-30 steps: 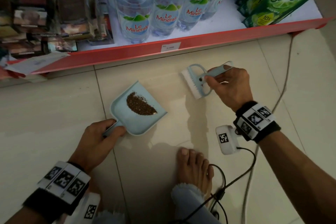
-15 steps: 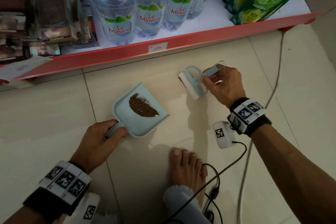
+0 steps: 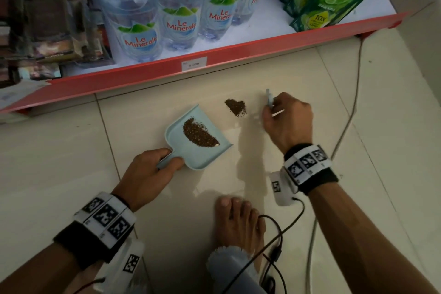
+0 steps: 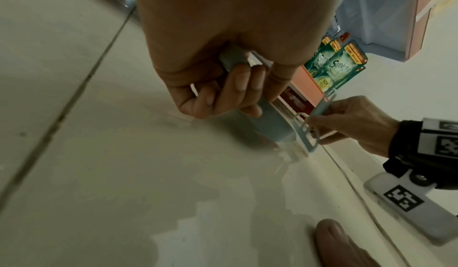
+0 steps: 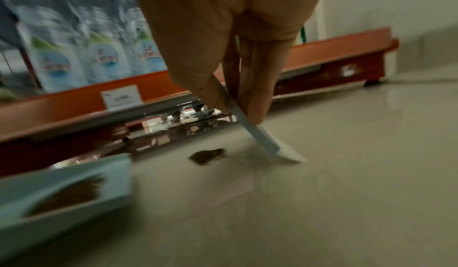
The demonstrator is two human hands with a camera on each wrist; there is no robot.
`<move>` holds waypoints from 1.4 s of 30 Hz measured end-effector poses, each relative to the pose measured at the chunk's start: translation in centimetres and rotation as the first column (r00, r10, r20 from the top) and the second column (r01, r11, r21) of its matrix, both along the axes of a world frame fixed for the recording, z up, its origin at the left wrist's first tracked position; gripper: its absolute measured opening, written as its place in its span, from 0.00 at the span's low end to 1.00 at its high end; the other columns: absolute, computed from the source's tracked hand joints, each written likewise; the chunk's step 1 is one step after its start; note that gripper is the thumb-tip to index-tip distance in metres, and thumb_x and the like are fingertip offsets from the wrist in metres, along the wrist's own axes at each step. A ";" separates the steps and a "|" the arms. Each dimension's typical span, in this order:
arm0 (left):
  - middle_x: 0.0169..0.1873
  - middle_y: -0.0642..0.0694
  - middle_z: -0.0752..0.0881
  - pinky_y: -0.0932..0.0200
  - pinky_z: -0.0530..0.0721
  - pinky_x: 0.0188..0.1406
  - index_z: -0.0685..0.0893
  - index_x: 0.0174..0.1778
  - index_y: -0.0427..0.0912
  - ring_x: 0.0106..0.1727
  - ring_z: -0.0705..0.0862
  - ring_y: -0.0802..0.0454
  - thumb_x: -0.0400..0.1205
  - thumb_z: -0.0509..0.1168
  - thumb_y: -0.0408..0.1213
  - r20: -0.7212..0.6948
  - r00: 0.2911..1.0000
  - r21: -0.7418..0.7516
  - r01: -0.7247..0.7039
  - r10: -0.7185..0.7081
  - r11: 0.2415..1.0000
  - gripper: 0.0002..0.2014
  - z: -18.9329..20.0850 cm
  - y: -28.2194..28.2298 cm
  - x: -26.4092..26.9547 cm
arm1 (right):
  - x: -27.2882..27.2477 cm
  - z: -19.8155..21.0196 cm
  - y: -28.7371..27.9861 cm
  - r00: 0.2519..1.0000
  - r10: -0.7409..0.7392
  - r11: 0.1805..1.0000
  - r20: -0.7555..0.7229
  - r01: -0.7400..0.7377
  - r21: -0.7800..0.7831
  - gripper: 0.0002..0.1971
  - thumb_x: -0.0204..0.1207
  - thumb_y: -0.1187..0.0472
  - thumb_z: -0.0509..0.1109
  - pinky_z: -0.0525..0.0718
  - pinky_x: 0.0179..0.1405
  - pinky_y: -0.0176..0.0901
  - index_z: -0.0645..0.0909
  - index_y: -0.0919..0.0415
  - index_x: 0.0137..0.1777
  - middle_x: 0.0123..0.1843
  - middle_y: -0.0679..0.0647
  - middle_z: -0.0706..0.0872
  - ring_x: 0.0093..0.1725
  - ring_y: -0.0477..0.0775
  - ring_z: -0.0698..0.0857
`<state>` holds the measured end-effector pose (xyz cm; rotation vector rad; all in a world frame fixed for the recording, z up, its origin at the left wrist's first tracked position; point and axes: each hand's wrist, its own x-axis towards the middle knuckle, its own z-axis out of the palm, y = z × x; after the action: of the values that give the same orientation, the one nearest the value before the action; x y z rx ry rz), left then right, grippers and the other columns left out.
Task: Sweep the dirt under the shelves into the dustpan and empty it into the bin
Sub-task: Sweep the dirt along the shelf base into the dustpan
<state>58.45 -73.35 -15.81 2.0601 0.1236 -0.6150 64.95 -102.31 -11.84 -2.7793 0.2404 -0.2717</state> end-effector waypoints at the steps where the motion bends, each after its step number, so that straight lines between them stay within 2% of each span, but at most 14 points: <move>1: 0.20 0.57 0.78 0.59 0.74 0.30 0.86 0.38 0.36 0.22 0.74 0.62 0.82 0.67 0.49 -0.003 1.000 0.003 -0.005 0.005 1.000 0.18 -0.1 -0.2 0.2 | -0.2 -0.2 1.2 1.000 0.014 0.999 -0.015 -0.013 0.043 0.07 0.77 0.57 0.71 0.71 0.33 0.30 0.83 0.58 0.39 0.33 0.51 0.90 0.24 0.48 0.80; 6: 0.24 0.53 0.82 0.58 0.75 0.32 0.87 0.38 0.39 0.24 0.77 0.63 0.82 0.67 0.50 0.008 1.000 0.047 -0.008 0.008 0.999 0.17 0.0 -0.8 1.2 | 0.4 0.3 4.3 1.000 0.022 0.980 -0.022 -0.017 0.200 0.07 0.77 0.57 0.72 0.71 0.29 0.22 0.81 0.59 0.41 0.35 0.49 0.90 0.28 0.47 0.86; 10: 0.20 0.59 0.80 0.58 0.75 0.30 0.87 0.39 0.38 0.23 0.76 0.63 0.83 0.66 0.50 0.008 1.000 0.027 -0.017 0.017 0.999 0.17 0.2 -0.8 1.5 | 0.6 1.6 1.7 0.994 -0.031 0.992 0.104 0.017 0.125 0.09 0.75 0.60 0.73 0.69 0.29 0.13 0.76 0.53 0.37 0.30 0.44 0.83 0.22 0.34 0.75; 12: 0.20 0.59 0.79 0.59 0.74 0.29 0.86 0.39 0.37 0.22 0.75 0.63 0.83 0.67 0.49 0.009 0.999 0.016 -0.035 0.035 0.999 0.18 0.2 -0.6 1.5 | 0.1 2.0 -0.2 0.990 -0.082 0.994 0.116 0.073 0.085 0.09 0.75 0.58 0.72 0.69 0.30 0.20 0.75 0.52 0.36 0.29 0.47 0.85 0.22 0.41 0.77; 13: 0.20 0.58 0.79 0.59 0.73 0.29 0.86 0.39 0.36 0.22 0.75 0.63 0.83 0.67 0.49 0.013 0.999 0.012 -0.042 0.042 0.999 0.18 0.2 -0.5 1.5 | -0.2 2.0 -0.9 0.988 -0.107 0.993 0.108 0.100 0.062 0.09 0.75 0.56 0.71 0.72 0.31 0.29 0.76 0.53 0.36 0.30 0.50 0.86 0.24 0.47 0.79; 16: 0.23 0.54 0.78 0.58 0.74 0.31 0.86 0.39 0.35 0.23 0.74 0.61 0.83 0.67 0.48 0.019 0.999 0.005 -0.050 0.050 0.999 0.18 0.2 -0.5 1.4 | -1.2 1.1 -1.0 0.989 -0.144 0.989 0.037 0.143 0.037 0.09 0.76 0.54 0.68 0.73 0.32 0.36 0.77 0.56 0.36 0.31 0.53 0.88 0.26 0.54 0.80; 19: 0.22 0.54 0.77 0.58 0.74 0.31 0.86 0.39 0.34 0.23 0.74 0.61 0.82 0.67 0.49 0.014 0.999 0.014 -0.045 0.045 0.999 0.19 0.2 -0.6 1.4 | -1.8 -0.1 1.5 0.991 -0.105 0.978 -0.089 0.119 0.169 0.06 0.74 0.56 0.73 0.84 0.35 0.37 0.81 0.58 0.40 0.35 0.50 0.90 0.28 0.50 0.86; 21: 0.21 0.55 0.76 0.57 0.74 0.31 0.86 0.39 0.34 0.23 0.73 0.61 0.82 0.67 0.48 0.015 0.999 0.017 -0.044 0.044 0.999 0.19 0.3 -0.7 1.4 | -1.8 -0.6 3.5 0.994 -0.053 0.970 -0.094 0.074 0.232 0.06 0.73 0.57 0.74 0.85 0.36 0.38 0.81 0.58 0.41 0.35 0.49 0.90 0.29 0.49 0.87; 27: 0.20 0.55 0.77 0.60 0.73 0.29 0.86 0.39 0.34 0.23 0.74 0.61 0.83 0.66 0.49 0.032 0.999 0.006 -0.040 0.040 0.999 0.19 0.3 -0.6 1.0 | 1.3 1.2 2.5 0.991 -0.039 0.999 0.125 0.041 -0.016 0.10 0.76 0.61 0.70 0.60 0.22 0.32 0.74 0.55 0.35 0.27 0.48 0.76 0.20 0.47 0.66; 30: 0.19 0.55 0.77 0.64 0.72 0.26 0.85 0.40 0.32 0.22 0.73 0.61 0.83 0.66 0.48 0.033 0.999 0.015 -0.037 0.036 0.999 0.19 0.1 -0.6 0.6 | 4.6 1.5 0.6 0.998 -0.018 0.992 0.061 0.025 -0.125 0.08 0.77 0.60 0.68 0.64 0.29 0.38 0.77 0.59 0.37 0.32 0.58 0.83 0.27 0.60 0.74; 33: 0.19 0.56 0.77 0.66 0.71 0.25 0.85 0.41 0.31 0.22 0.73 0.61 0.82 0.66 0.51 0.014 1.000 0.013 -0.028 0.028 1.000 0.22 0.1 -1.1 0.2 | 7.1 0.7 0.4 0.998 0.011 0.979 -0.066 -0.024 -0.200 0.06 0.79 0.60 0.66 0.69 0.33 0.47 0.82 0.60 0.45 0.43 0.63 0.88 0.40 0.70 0.84; 37: 0.23 0.53 0.79 0.60 0.73 0.30 0.86 0.40 0.33 0.24 0.74 0.61 0.81 0.66 0.52 0.010 1.000 0.033 -0.024 0.024 0.999 0.21 0.3 -1.3 0.2 | 8.1 -0.5 2.9 0.964 0.234 0.955 -0.125 -0.252 -0.155 0.09 0.82 0.61 0.65 0.85 0.44 0.50 0.87 0.56 0.55 0.49 0.59 0.90 0.44 0.64 0.88; 40: 0.20 0.55 0.78 0.60 0.73 0.29 0.86 0.39 0.33 0.23 0.74 0.61 0.82 0.66 0.49 0.011 0.999 0.034 -0.036 0.036 0.999 0.19 0.2 -1.0 0.2 | 7.2 -0.5 3.9 0.838 0.512 0.843 -0.189 -0.532 -0.078 0.19 0.81 0.68 0.66 0.88 0.52 0.55 0.85 0.50 0.67 0.55 0.56 0.91 0.49 0.59 0.89; 42: 0.21 0.55 0.78 0.59 0.74 0.30 0.86 0.39 0.34 0.24 0.74 0.60 0.82 0.67 0.49 0.012 0.999 0.033 -0.043 0.043 0.999 0.19 0.2 -0.8 0.2 | 6.5 0.2 2.8 0.765 0.610 0.780 -0.208 -0.626 -0.016 0.19 0.76 0.72 0.70 0.88 0.55 0.57 0.87 0.56 0.64 0.57 0.59 0.91 0.52 0.61 0.89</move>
<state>58.65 -74.12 -15.59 2.0873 0.1723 -0.5785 71.48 -99.55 -11.63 -2.7770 -0.6647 0.1621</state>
